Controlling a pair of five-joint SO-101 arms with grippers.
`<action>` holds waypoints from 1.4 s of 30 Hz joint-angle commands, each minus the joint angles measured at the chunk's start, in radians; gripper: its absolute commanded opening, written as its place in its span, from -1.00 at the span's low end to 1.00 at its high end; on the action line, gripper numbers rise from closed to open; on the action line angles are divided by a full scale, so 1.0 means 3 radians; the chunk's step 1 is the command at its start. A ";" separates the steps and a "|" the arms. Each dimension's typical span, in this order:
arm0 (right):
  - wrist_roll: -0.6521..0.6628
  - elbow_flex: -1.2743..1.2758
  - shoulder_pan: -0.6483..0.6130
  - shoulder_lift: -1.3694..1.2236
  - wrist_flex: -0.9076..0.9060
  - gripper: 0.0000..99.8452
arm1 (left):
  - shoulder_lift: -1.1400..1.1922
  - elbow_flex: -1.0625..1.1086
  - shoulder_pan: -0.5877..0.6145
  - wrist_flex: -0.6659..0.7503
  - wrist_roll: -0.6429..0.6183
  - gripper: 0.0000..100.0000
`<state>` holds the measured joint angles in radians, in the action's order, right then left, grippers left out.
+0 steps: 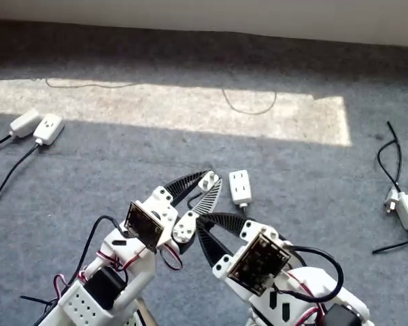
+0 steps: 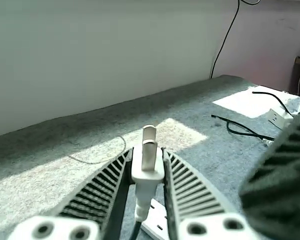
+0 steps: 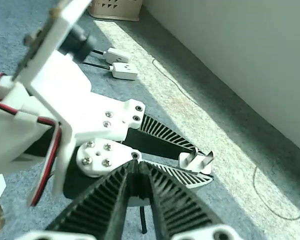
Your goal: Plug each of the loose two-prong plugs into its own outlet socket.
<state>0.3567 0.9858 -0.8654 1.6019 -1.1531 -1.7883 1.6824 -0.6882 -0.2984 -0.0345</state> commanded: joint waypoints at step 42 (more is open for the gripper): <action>0.0736 0.1041 0.1808 -0.1695 0.2258 -0.99 | -0.0018 0.0043 -0.0217 -0.0113 -0.0005 -0.99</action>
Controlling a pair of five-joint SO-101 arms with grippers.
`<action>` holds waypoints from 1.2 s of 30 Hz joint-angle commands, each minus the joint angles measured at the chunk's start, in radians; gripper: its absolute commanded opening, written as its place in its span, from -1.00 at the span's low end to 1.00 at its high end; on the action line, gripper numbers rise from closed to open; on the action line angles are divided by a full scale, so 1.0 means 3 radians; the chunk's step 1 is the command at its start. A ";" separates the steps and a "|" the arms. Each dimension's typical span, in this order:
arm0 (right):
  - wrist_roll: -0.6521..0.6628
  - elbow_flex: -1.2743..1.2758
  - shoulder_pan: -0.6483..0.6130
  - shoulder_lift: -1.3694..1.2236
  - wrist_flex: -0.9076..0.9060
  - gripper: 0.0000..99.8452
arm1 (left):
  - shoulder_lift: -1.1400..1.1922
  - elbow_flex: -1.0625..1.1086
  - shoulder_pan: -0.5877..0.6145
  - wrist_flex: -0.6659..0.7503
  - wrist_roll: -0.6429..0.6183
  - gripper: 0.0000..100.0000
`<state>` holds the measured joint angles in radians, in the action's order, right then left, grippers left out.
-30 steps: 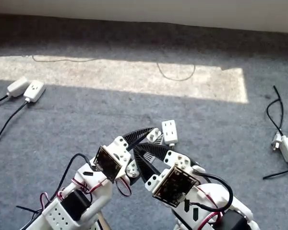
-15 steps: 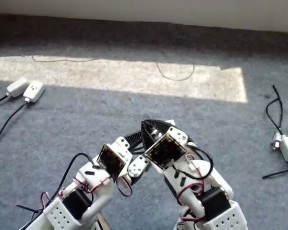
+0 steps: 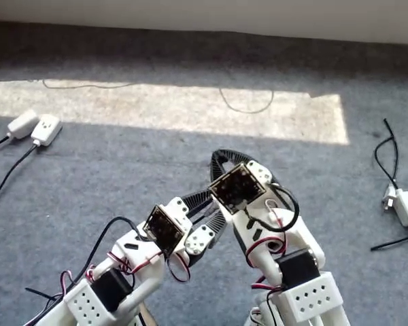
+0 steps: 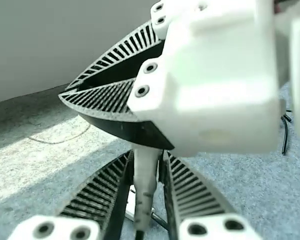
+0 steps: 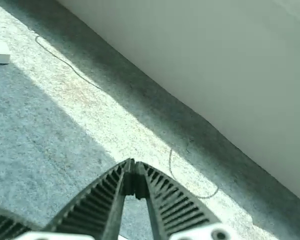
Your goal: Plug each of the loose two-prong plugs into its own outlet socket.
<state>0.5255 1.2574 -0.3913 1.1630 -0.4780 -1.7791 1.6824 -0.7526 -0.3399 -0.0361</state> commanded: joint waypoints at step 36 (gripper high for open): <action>0.0251 0.0432 0.0437 -0.0519 0.0396 -0.99 | -0.0054 0.0023 0.0412 0.0281 -0.0026 -0.99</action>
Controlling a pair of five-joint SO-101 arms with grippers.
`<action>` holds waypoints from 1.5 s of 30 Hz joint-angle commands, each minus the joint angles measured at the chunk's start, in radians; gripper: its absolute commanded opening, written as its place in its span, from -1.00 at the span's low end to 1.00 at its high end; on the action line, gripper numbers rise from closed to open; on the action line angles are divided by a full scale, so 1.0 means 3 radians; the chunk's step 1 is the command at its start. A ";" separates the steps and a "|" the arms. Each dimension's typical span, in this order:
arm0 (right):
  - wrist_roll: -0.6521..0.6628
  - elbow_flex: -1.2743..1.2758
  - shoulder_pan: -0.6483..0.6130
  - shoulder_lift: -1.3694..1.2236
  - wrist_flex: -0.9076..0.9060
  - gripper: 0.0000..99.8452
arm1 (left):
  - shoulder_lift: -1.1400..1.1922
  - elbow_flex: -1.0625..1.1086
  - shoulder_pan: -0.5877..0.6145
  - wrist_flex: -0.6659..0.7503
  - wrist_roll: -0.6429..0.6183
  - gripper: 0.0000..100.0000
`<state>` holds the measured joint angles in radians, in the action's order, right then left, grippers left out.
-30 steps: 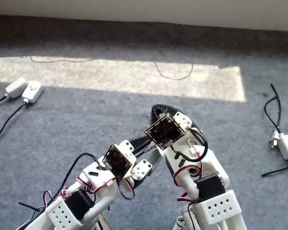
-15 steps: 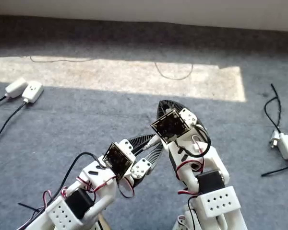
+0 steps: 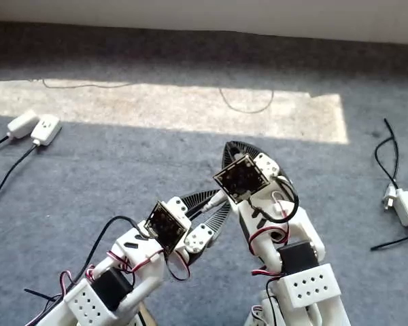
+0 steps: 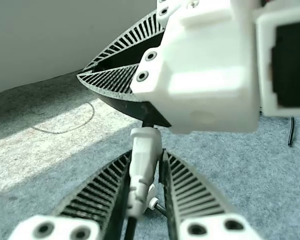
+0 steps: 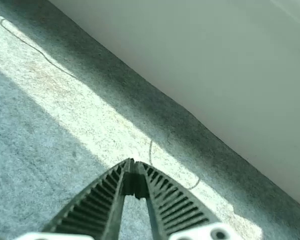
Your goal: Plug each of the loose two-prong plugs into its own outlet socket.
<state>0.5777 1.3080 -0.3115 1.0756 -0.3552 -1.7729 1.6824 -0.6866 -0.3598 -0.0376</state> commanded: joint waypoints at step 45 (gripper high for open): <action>-0.0445 -0.1276 -0.0054 -0.0222 -0.1169 -0.99 | -0.0069 0.0049 -0.0013 0.0660 -0.0015 -0.99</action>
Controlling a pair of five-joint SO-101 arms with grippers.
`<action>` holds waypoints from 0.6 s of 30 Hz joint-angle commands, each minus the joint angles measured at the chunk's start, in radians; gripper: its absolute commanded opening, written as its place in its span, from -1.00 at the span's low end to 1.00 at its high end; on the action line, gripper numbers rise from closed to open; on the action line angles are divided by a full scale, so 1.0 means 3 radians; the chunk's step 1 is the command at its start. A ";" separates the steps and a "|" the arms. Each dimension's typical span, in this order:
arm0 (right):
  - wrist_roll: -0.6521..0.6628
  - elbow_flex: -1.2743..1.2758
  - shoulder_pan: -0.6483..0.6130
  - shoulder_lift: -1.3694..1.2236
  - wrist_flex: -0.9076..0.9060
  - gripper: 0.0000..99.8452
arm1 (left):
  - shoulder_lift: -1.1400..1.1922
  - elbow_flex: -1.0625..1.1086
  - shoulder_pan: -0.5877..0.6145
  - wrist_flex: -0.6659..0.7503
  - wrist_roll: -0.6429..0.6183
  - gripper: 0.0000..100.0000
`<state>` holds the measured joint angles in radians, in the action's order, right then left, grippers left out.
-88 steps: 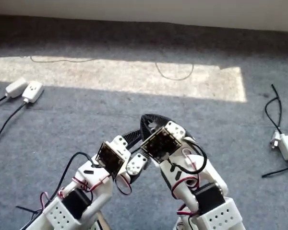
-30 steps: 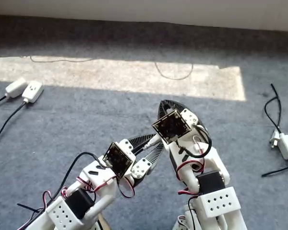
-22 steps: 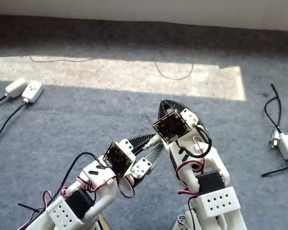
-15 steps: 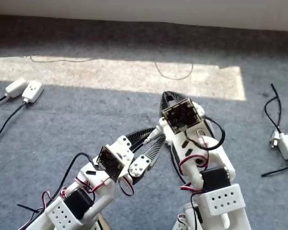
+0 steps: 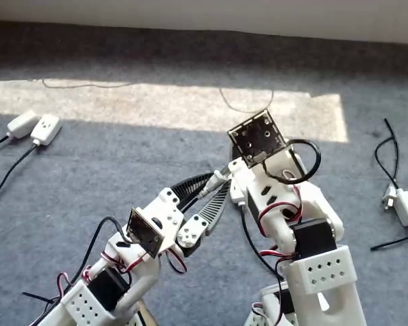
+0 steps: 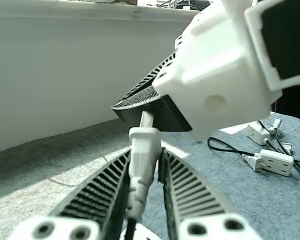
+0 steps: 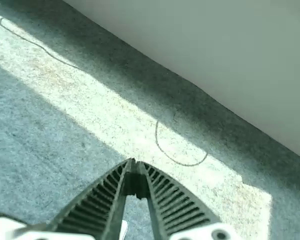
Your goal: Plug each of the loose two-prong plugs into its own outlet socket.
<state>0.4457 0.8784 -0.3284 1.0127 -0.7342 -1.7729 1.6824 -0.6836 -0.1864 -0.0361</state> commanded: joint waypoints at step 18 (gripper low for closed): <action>-0.0005 -0.0345 0.0391 0.0013 0.0289 -0.99 | -0.0049 0.0043 -0.0038 0.0082 -0.0020 -0.99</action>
<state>0.4457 0.9551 -0.2163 1.0081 -0.5854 -1.7822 1.6824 -0.6897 -0.1788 -0.0345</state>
